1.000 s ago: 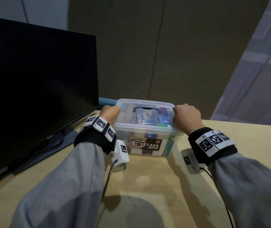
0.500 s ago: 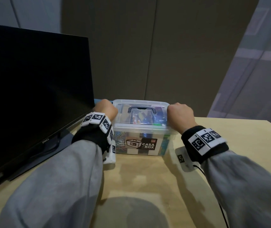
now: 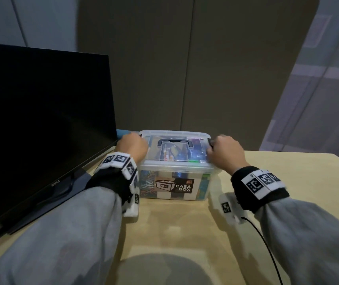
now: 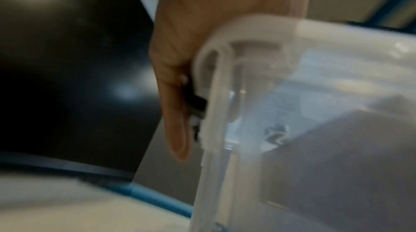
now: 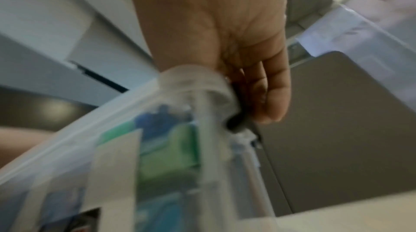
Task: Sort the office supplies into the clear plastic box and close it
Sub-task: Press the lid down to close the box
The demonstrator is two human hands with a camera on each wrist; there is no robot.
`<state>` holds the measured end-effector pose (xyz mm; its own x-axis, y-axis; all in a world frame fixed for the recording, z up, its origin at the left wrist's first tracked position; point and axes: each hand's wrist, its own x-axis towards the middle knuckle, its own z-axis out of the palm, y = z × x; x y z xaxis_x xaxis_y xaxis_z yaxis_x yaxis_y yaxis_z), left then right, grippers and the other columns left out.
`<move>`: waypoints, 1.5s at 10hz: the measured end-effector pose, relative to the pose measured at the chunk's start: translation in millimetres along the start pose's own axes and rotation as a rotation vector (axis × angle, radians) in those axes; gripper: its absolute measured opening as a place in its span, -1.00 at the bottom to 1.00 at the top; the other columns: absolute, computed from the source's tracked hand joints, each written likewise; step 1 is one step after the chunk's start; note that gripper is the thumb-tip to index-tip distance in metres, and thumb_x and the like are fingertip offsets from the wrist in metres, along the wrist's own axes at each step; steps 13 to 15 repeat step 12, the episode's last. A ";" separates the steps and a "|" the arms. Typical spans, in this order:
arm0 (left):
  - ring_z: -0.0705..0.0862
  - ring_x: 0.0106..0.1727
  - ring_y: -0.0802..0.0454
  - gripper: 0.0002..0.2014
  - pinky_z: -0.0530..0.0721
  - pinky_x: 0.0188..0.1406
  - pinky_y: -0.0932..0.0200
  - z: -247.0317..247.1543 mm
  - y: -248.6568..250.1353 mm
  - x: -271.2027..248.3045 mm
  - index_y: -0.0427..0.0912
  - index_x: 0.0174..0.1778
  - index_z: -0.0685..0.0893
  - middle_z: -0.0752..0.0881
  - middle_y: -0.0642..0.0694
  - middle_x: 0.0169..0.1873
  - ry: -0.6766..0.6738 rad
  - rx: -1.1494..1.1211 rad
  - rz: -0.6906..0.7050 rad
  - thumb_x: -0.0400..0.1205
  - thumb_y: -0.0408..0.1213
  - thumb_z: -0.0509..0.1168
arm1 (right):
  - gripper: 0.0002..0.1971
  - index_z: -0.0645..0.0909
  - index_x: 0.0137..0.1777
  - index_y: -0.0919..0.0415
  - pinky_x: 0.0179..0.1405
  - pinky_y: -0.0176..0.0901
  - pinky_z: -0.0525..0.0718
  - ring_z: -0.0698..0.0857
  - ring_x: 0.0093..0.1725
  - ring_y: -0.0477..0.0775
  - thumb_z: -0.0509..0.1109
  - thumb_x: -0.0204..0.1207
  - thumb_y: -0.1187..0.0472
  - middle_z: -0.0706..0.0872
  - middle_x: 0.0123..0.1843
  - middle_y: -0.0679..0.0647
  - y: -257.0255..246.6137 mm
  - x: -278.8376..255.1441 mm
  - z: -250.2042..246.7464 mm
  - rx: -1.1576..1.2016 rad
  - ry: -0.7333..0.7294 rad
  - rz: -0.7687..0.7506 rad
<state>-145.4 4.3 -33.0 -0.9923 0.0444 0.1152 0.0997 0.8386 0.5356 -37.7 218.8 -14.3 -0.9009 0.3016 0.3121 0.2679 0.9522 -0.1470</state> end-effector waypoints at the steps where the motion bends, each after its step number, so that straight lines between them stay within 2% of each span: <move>1: 0.68 0.16 -0.29 -0.60 0.65 0.19 -0.05 6.0 -14.4 9.6 -0.37 0.30 0.58 0.69 -0.33 0.15 -0.165 -0.362 -0.111 0.70 -0.13 0.20 | -0.56 0.47 0.45 0.12 0.22 0.07 0.62 0.62 0.26 0.16 0.19 0.68 -0.09 0.58 0.29 0.13 17.6 5.1 16.3 0.602 -0.240 0.197; 2: 0.68 0.16 -0.32 -0.63 0.57 -0.01 0.03 5.9 -14.7 14.9 -0.39 0.26 0.60 0.69 -0.39 0.15 -0.204 -0.338 -0.082 0.70 -0.18 0.17 | -0.46 0.28 0.57 0.20 0.37 0.16 0.60 0.65 0.31 0.13 0.21 0.69 -0.05 0.58 0.42 0.14 18.9 6.7 28.8 1.067 -0.338 0.308; 3: 0.66 0.20 -0.36 -0.60 0.54 -0.07 0.02 4.7 -13.8 19.4 -0.44 0.27 0.59 0.67 -0.44 0.20 -0.232 -0.259 -0.060 0.74 -0.17 0.10 | -0.59 0.31 0.51 0.20 0.29 0.13 0.66 0.70 0.22 0.14 0.17 0.74 0.08 0.63 0.32 0.19 15.9 10.3 28.6 1.077 -0.339 0.307; 4: 0.66 0.20 -0.33 -0.57 0.56 -0.03 -0.01 8.3 -15.1 23.7 -0.41 0.35 0.54 0.65 -0.42 0.23 -0.245 -0.253 -0.075 0.75 -0.14 0.09 | -0.62 0.29 0.52 0.19 0.23 0.11 0.69 0.71 0.19 0.15 0.15 0.75 0.13 0.62 0.30 0.20 14.1 10.0 25.2 1.082 -0.346 0.319; 5: 0.67 0.19 -0.30 -0.49 0.62 0.10 -0.01 10.8 -18.1 28.6 -0.34 0.41 0.50 0.65 -0.37 0.25 -0.235 -0.282 -0.083 0.71 0.00 0.11 | -0.63 0.28 0.50 0.18 0.01 0.04 0.74 0.72 0.07 0.11 0.13 0.76 0.12 0.63 0.26 0.17 12.7 12.3 23.7 1.020 -0.340 0.314; 6: 0.65 0.26 -0.29 -0.34 0.60 0.30 -0.19 10.8 -21.3 31.0 -0.30 0.50 0.42 0.63 -0.33 0.31 -0.265 -0.284 -0.068 0.66 0.17 0.09 | -0.58 0.22 0.54 0.15 -0.30 -0.13 0.64 0.69 -0.09 0.03 0.11 0.75 0.04 0.61 0.21 0.15 10.5 15.5 19.9 0.856 -0.361 0.302; 7: 0.65 0.21 -0.27 -0.44 0.61 0.26 -0.16 8.2 -20.8 27.6 -0.29 0.48 0.41 0.63 -0.33 0.27 -0.229 -0.278 -0.061 0.71 0.07 0.09 | -0.53 0.25 0.55 0.25 -0.03 -0.03 0.66 0.66 0.09 0.14 0.12 0.72 0.06 0.58 0.32 0.21 9.0 20.4 22.8 0.713 -0.317 0.305; 8: 0.63 0.21 -0.29 -0.52 0.58 0.18 -0.08 6.7 -16.9 22.8 -0.30 0.48 0.39 0.60 -0.36 0.28 -0.210 -0.258 -0.092 0.75 -0.05 0.06 | -0.53 0.29 0.52 0.34 0.21 0.02 0.58 0.60 0.26 0.23 0.13 0.68 0.12 0.57 0.38 0.27 5.7 24.6 23.2 0.670 -0.304 0.330; 9: 0.59 0.30 -0.31 -0.52 0.56 0.29 -0.12 3.1 -11.2 17.7 -0.30 0.53 0.33 0.56 -0.34 0.35 -0.214 -0.250 -0.125 0.78 -0.06 0.03 | -0.61 0.30 0.46 0.42 0.20 0.04 0.54 0.60 0.29 0.32 0.08 0.72 0.22 0.57 0.36 0.37 -0.7 26.1 18.1 0.593 -0.335 0.346; 10: 0.59 0.32 -0.32 -0.52 0.56 0.32 -0.14 -0.1 -7.5 12.6 -0.26 0.56 0.30 0.56 -0.35 0.37 -0.238 -0.241 -0.165 0.79 -0.06 0.02 | -0.63 0.26 0.46 0.46 0.20 0.03 0.52 0.57 0.33 0.37 0.05 0.73 0.29 0.55 0.38 0.43 -4.3 26.3 13.6 0.519 -0.354 0.368; 11: 0.57 0.36 -0.34 -0.49 0.53 0.36 -0.17 -5.2 -6.0 11.4 -0.28 0.57 0.27 0.53 -0.37 0.41 -0.297 -0.189 -0.169 0.78 -0.05 0.04 | -0.61 0.24 0.46 0.47 0.21 0.01 0.48 0.54 0.37 0.38 0.04 0.73 0.25 0.51 0.42 0.45 -7.1 25.5 10.1 0.461 -0.391 0.384; 12: 0.42 0.52 -0.34 -0.40 0.41 0.48 -0.16 -18.8 0.5 12.0 -0.27 0.66 0.14 0.37 -0.36 0.56 -0.314 -0.097 -0.147 0.78 -0.02 0.06 | -0.43 0.17 0.57 0.35 0.41 0.15 0.40 0.41 0.49 0.37 -0.01 0.74 -0.08 0.35 0.55 0.38 -8.8 22.5 2.5 0.325 -0.367 0.373; 15: 0.42 0.52 -0.34 -0.40 0.41 0.48 -0.16 -18.8 0.5 12.0 -0.27 0.66 0.14 0.37 -0.36 0.56 -0.314 -0.097 -0.147 0.78 -0.02 0.06 | -0.43 0.17 0.57 0.35 0.41 0.15 0.40 0.41 0.49 0.37 -0.01 0.74 -0.08 0.35 0.55 0.38 -8.8 22.5 2.5 0.325 -0.367 0.373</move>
